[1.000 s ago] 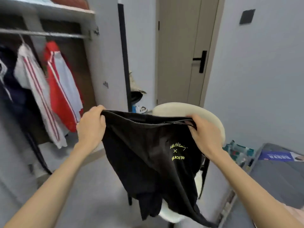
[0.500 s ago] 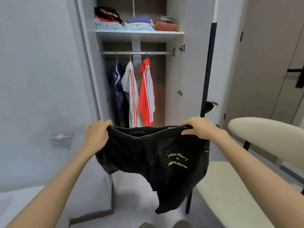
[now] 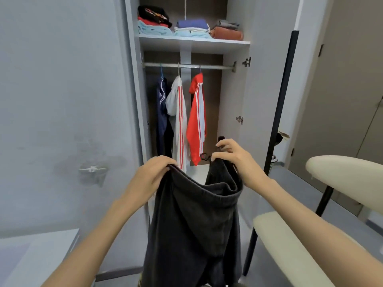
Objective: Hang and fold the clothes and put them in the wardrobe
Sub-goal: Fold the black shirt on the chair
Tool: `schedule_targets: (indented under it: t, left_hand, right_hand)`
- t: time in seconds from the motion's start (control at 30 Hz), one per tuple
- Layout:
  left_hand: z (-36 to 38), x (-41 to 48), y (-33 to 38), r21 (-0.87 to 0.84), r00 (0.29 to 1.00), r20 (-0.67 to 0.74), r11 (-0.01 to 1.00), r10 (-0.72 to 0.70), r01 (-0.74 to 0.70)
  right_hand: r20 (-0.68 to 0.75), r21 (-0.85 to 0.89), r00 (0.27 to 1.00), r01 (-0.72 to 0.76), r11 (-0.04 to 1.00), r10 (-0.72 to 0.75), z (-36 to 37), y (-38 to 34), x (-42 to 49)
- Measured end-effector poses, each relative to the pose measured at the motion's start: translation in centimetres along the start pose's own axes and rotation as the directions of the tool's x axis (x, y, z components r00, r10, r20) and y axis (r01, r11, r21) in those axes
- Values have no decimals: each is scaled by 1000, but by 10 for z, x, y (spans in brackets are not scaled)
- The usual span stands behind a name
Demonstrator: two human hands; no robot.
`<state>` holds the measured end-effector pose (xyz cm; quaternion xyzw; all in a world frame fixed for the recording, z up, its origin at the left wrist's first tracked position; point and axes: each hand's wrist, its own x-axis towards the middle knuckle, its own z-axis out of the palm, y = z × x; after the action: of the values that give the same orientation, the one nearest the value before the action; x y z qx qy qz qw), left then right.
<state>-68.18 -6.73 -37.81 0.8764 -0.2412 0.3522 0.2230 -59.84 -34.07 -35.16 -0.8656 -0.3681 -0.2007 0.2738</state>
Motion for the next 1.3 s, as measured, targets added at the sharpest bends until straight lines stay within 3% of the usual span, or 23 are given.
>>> schedule_targets:
  t: [0.07, 0.17, 0.27, 0.37, 0.6, 0.8, 0.93, 1.03, 1.2, 1.3]
  left_hand:
    - [2, 7, 8, -56, 999, -11, 998, -35, 34]
    - [4, 14, 15, -126, 997, 41, 990, -66, 71]
    - [6, 17, 17, -153, 995, 71, 985, -67, 77]
    - [10, 25, 20, -139, 990, 118, 985, -83, 100]
    - [13, 53, 32, 38, 878, 476, 999, -43, 28]
    - [3, 63, 28, 103, 874, 486, 994, -16, -39]
    - [9, 70, 25, 180, 812, 583, 979, -32, -91]
    - [18, 75, 25, 242, 745, 666, 954, -32, -175]
    - [29, 79, 27, 241, 675, 736, 952, -51, -190]
    - [33, 83, 30, 226, 679, 732, 961, -57, -163]
  right_hand:
    - [-87, 233, 993, -60, 971, 82, 7, -6, 1]
    - [-66, 541, 979, -128, 831, 193, 9, -16, 1]
    - [26, 486, 1000, -15, 874, 3, 9, -15, -12]
    - [162, 570, 985, -38, 821, -66, 1, -17, -15]
    - [355, 362, 932, -67, 930, -71, -3, -10, -11]
    - [397, 107, 915, 34, 994, -74, -5, -13, -16]
    - [411, 74, 895, 157, 985, -174, -2, -23, -18]
    - [407, 62, 903, 121, 991, -136, -1, -22, -23]
    - [409, 88, 906, 79, 993, -109, -2, -18, -26]
    - [416, 69, 905, 70, 995, -92, -2, -13, -28]
